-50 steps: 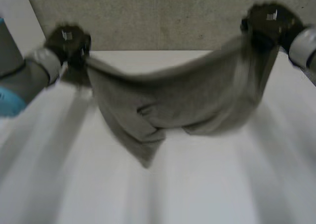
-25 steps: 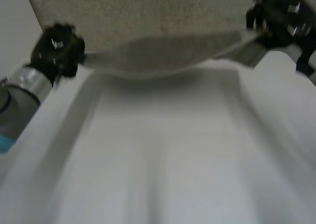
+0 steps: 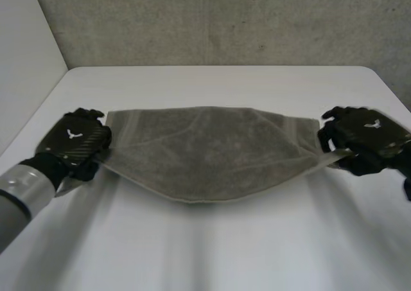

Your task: Fold the towel.

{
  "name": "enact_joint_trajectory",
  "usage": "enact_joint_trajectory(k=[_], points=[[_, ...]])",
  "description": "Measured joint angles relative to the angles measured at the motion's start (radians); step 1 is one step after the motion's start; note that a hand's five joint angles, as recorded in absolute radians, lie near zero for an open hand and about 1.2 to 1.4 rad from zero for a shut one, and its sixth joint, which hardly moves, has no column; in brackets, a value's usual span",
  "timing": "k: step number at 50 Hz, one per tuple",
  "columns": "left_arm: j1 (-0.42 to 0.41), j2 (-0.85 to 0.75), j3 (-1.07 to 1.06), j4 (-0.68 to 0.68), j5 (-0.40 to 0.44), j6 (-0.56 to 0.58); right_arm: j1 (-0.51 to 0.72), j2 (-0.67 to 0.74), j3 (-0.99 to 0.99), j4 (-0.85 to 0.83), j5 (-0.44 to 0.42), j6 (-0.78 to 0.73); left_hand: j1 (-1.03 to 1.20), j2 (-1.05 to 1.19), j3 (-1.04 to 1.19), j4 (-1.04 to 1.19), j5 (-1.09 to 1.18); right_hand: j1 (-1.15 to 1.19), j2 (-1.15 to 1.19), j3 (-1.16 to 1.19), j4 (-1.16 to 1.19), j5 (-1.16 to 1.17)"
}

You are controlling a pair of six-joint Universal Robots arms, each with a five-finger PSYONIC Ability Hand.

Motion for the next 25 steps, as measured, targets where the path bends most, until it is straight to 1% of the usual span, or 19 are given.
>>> enact_joint_trajectory(k=[3,5,7,10,13,14,16,17,20,25], points=[[0.026,0.078,0.001,-0.067,0.032,-0.001,-0.047,-0.058,-0.04,0.076,-0.026,0.001,0.0,0.0,0.0,0.0,0.0,0.0,0.0,0.0,0.0,0.0],[0.042,0.109,0.012,-0.1,0.056,0.0,-0.072,-0.07,-0.073,0.101,-0.035,0.001,0.0,0.0,0.0,0.0,0.0,0.0,0.0,0.0,0.0,0.0],[0.051,0.112,0.029,-0.114,0.072,0.002,-0.082,-0.051,-0.104,0.107,-0.033,-0.001,0.0,0.0,0.0,0.0,0.0,0.0,0.0,0.0,0.0,0.0],[0.057,0.075,0.07,-0.118,0.087,0.003,-0.08,0.024,-0.165,0.106,-0.014,-0.016,0.0,0.0,0.0,0.0,0.0,0.0,0.0,0.0,0.0,0.0],[0.046,-0.039,0.154,-0.109,0.089,0.006,-0.037,0.168,-0.268,0.104,0.058,-0.066,0.0,0.0,0.0,0.0,0.0,0.0,0.0,0.0,0.0,0.0],[0.042,-0.062,0.171,-0.107,0.087,0.007,-0.027,0.193,-0.286,0.104,0.074,-0.077,0.0,0.0,0.0,0.0,0.0,0.0,0.0,0.0,0.0,0.0],[0.017,-0.162,0.248,-0.1,0.076,0.015,0.018,0.288,-0.36,0.105,0.15,-0.128,0.0,0.0,0.0,0.0,0.0,0.0,0.0,0.0,0.0,0.0],[0.011,-0.184,0.266,-0.098,0.073,0.017,0.028,0.306,-0.374,0.105,0.166,-0.139,0.0,0.001,0.0,0.0,0.0,0.0,0.0,0.0,0.0,0.0],[-0.034,-0.343,0.408,-0.094,0.039,0.047,0.1,0.427,-0.477,0.103,0.282,-0.207,0.0,0.002,0.0,0.0,0.003,0.0,0.0,0.0,0.0,0.0],[-0.087,-0.548,0.623,-0.095,-0.033,0.106,0.182,0.549,-0.595,0.075,0.403,-0.235,0.0,0.003,0.0,0.0,0.004,0.0,0.0,0.0,0.0,0.0]])
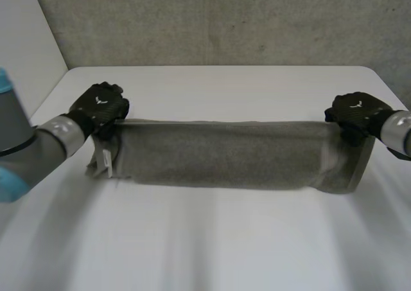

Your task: Fold the towel.

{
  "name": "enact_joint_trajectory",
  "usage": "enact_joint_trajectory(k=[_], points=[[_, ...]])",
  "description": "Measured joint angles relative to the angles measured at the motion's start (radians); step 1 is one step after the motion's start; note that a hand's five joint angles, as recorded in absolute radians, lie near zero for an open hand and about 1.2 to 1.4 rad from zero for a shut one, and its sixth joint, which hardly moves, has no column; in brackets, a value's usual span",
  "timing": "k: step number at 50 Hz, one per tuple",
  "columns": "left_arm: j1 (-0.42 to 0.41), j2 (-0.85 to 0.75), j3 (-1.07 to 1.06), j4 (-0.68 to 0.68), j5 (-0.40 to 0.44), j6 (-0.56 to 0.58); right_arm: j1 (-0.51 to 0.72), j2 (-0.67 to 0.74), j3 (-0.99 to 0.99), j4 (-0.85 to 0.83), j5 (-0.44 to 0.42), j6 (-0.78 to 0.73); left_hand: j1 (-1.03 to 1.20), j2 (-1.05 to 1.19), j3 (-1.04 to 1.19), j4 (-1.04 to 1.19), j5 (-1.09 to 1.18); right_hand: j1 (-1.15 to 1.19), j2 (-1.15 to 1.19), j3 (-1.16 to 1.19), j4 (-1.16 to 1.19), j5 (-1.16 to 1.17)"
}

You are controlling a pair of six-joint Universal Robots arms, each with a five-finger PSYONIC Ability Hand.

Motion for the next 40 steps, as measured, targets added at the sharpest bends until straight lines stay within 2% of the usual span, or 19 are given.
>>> enact_joint_trajectory(k=[7,16,25,40], points=[[-0.036,-0.205,0.229,0.004,-0.049,0.062,0.049,0.1,-0.078,-0.12,0.052,0.082,0.0,0.0,0.0,0.0,0.0,0.0,0.0,0.0,0.0,0.0],[-0.043,-0.332,0.338,0.04,-0.049,0.149,0.072,0.181,-0.122,-0.23,0.048,0.143,0.0,0.001,0.0,0.0,0.005,0.0,0.0,0.0,0.0,0.0],[-0.034,-0.368,0.345,0.079,-0.047,0.217,0.082,0.277,-0.183,-0.265,0.032,0.142,0.0,0.002,0.0,0.0,0.005,0.0,0.0,0.0,0.0,0.0],[-0.017,-0.384,0.342,0.162,-0.049,0.217,0.104,0.401,-0.316,-0.269,0.026,0.14,0.0,0.002,0.0,0.0,0.005,-0.006,-0.005,0.0,0.0,-0.006]])
